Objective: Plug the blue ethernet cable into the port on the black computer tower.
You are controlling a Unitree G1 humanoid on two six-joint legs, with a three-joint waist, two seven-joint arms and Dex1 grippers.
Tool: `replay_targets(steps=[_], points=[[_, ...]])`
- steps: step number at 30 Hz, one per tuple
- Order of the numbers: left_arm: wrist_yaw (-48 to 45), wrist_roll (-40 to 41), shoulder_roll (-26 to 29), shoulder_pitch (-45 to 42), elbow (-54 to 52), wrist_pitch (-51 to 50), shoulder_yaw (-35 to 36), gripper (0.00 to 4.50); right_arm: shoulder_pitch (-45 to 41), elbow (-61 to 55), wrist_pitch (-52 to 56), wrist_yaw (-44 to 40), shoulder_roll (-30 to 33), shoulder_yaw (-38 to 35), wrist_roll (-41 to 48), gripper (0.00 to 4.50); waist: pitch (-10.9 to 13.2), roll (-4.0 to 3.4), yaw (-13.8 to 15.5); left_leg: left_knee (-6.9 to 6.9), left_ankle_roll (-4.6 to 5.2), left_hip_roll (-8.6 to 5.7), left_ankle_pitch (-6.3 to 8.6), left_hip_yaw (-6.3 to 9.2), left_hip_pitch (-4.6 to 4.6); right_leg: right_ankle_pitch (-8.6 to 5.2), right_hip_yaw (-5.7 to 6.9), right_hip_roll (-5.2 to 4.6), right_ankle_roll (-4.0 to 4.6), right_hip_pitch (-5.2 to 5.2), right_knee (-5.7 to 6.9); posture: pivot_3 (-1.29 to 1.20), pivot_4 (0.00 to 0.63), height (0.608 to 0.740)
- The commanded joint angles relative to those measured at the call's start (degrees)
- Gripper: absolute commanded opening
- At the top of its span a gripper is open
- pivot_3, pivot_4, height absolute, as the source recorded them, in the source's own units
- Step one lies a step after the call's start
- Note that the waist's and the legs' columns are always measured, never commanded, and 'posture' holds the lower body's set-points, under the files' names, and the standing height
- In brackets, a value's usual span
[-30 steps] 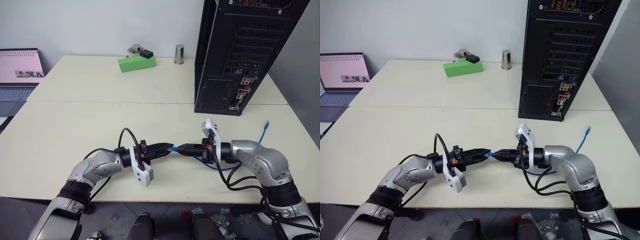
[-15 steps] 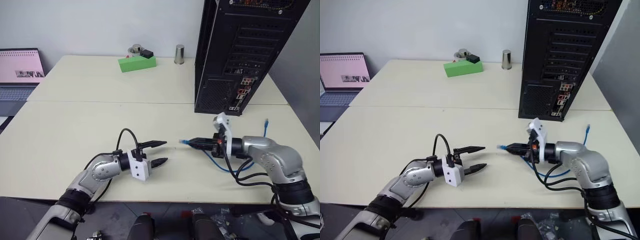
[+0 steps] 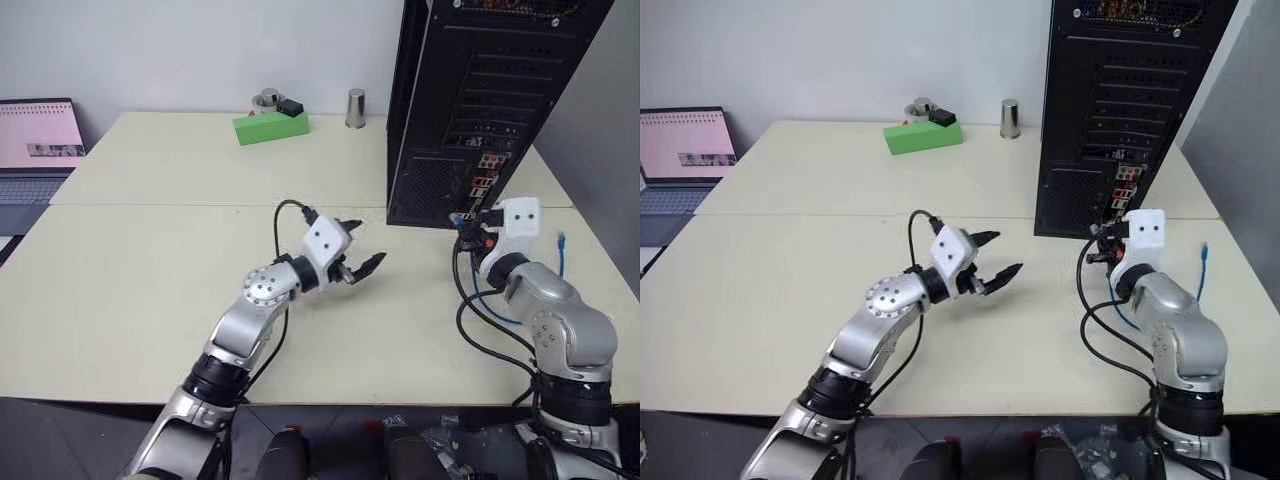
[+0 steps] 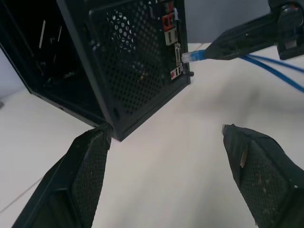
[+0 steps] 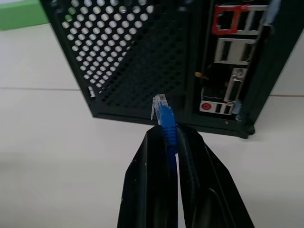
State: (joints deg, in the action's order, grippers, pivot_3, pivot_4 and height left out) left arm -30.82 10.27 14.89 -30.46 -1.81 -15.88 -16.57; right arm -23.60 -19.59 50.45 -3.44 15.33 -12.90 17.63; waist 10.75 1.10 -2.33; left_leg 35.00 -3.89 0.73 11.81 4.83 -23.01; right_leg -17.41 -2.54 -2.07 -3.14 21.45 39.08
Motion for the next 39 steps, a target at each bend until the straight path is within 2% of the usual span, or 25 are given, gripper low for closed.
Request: replay_targets(steps=[1, 6, 13, 20, 39], points=[[2.5, -0.4, -3.5, -3.4, -2.8, -4.5, 0.3, 3.95, -2.2, -4.1, 0.1, 5.1, -2.4, -1.6, -1.2, 0.00, 0.0, 0.00, 0.1, 0.00, 0.00, 0.00, 0.00, 0.00, 0.00, 0.00, 0.01, 0.00, 0.00, 0.00, 0.00, 0.00, 0.150, 0.740], [5.9, -1.1, -8.0, -6.8, -0.7, -7.4, 1.5, 3.95, -4.2, -4.4, -1.8, 9.6, -5.6, -1.0, -3.3, 0.00, 0.0, 0.00, 0.1, 0.00, 0.00, -0.01, 0.00, -0.01, -0.01, 0.00, -0.01, -0.01, 0.00, 0.00, -0.02, 0.00, 0.150, 0.740], [7.5, -1.5, -10.3, -9.3, 0.5, -9.8, 2.1, 3.95, -7.8, -2.4, -5.2, 13.8, -8.1, -2.5, -5.2, 0.00, 0.0, -0.01, 0.0, 0.00, 0.00, -0.01, 0.00, -0.02, -0.01, 0.00, -0.02, 0.00, 0.00, 0.02, -0.01, 0.00, 0.150, 0.740], [8.0, -4.4, -10.8, -10.0, 2.1, -6.6, 0.9, 3.95, -9.8, 2.4, -8.3, 14.4, -8.1, -2.9, -6.1, 0.00, 0.0, -0.01, 0.1, -0.01, 0.00, -0.02, 0.00, -0.05, 0.00, 0.00, -0.05, -0.01, 0.01, 0.02, -0.03, 0.00, 0.150, 0.740], [7.3, -4.8, -13.0, -10.5, 3.1, -4.9, 2.2, 3.95, -10.8, 8.3, -11.6, 13.3, -7.3, -2.8, -6.1, 0.00, 0.0, -0.01, 0.2, -0.03, 0.00, -0.02, 0.00, -0.06, -0.01, 0.00, -0.05, -0.01, 0.00, 0.02, -0.05, 0.00, 0.150, 0.740]])
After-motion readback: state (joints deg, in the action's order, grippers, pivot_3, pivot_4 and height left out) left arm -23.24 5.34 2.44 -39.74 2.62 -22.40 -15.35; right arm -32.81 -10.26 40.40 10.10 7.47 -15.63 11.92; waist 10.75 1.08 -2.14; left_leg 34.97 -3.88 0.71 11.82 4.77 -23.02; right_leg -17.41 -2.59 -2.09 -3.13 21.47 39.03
